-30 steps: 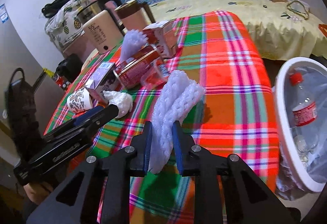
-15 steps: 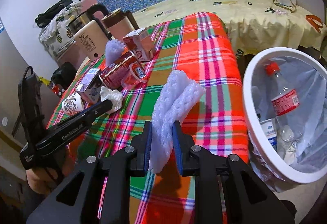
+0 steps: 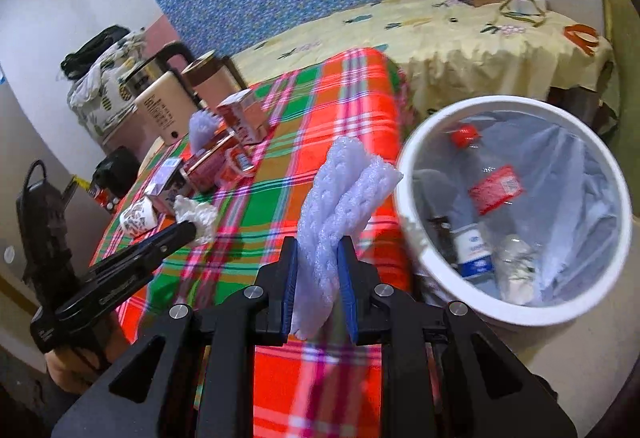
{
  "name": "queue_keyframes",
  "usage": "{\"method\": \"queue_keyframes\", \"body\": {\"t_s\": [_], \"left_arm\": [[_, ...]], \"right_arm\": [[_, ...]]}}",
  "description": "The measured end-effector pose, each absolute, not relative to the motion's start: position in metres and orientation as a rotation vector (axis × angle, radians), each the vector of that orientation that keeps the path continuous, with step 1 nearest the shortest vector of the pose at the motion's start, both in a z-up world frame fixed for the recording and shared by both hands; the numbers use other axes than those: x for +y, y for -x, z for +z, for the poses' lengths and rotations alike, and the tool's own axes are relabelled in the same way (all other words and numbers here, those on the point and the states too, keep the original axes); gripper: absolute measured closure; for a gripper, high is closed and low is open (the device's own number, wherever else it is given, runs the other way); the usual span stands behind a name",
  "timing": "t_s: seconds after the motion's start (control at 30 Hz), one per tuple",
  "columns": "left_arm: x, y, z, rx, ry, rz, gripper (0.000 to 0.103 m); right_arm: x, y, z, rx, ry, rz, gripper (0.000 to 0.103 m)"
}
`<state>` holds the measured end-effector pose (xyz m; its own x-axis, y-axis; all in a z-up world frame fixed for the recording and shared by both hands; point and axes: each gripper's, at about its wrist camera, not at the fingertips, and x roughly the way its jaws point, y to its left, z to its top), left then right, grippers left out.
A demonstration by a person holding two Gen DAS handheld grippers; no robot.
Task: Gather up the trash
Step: 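Carry the foam net and tissue over the bin and release them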
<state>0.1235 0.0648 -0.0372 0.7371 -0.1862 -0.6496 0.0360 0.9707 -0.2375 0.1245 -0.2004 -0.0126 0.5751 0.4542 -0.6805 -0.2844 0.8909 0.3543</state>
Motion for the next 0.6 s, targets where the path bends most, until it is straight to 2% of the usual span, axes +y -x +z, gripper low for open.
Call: {"method": "queue_keyframes", "body": {"t_s": [0.6], "left_arm": [[-0.046, -0.147, -0.016, 0.721, 0.083, -0.348, 0.087]], "right_arm": [[-0.286, -0.124, -0.010, 0.798, -0.266, 0.216, 0.081]]}}
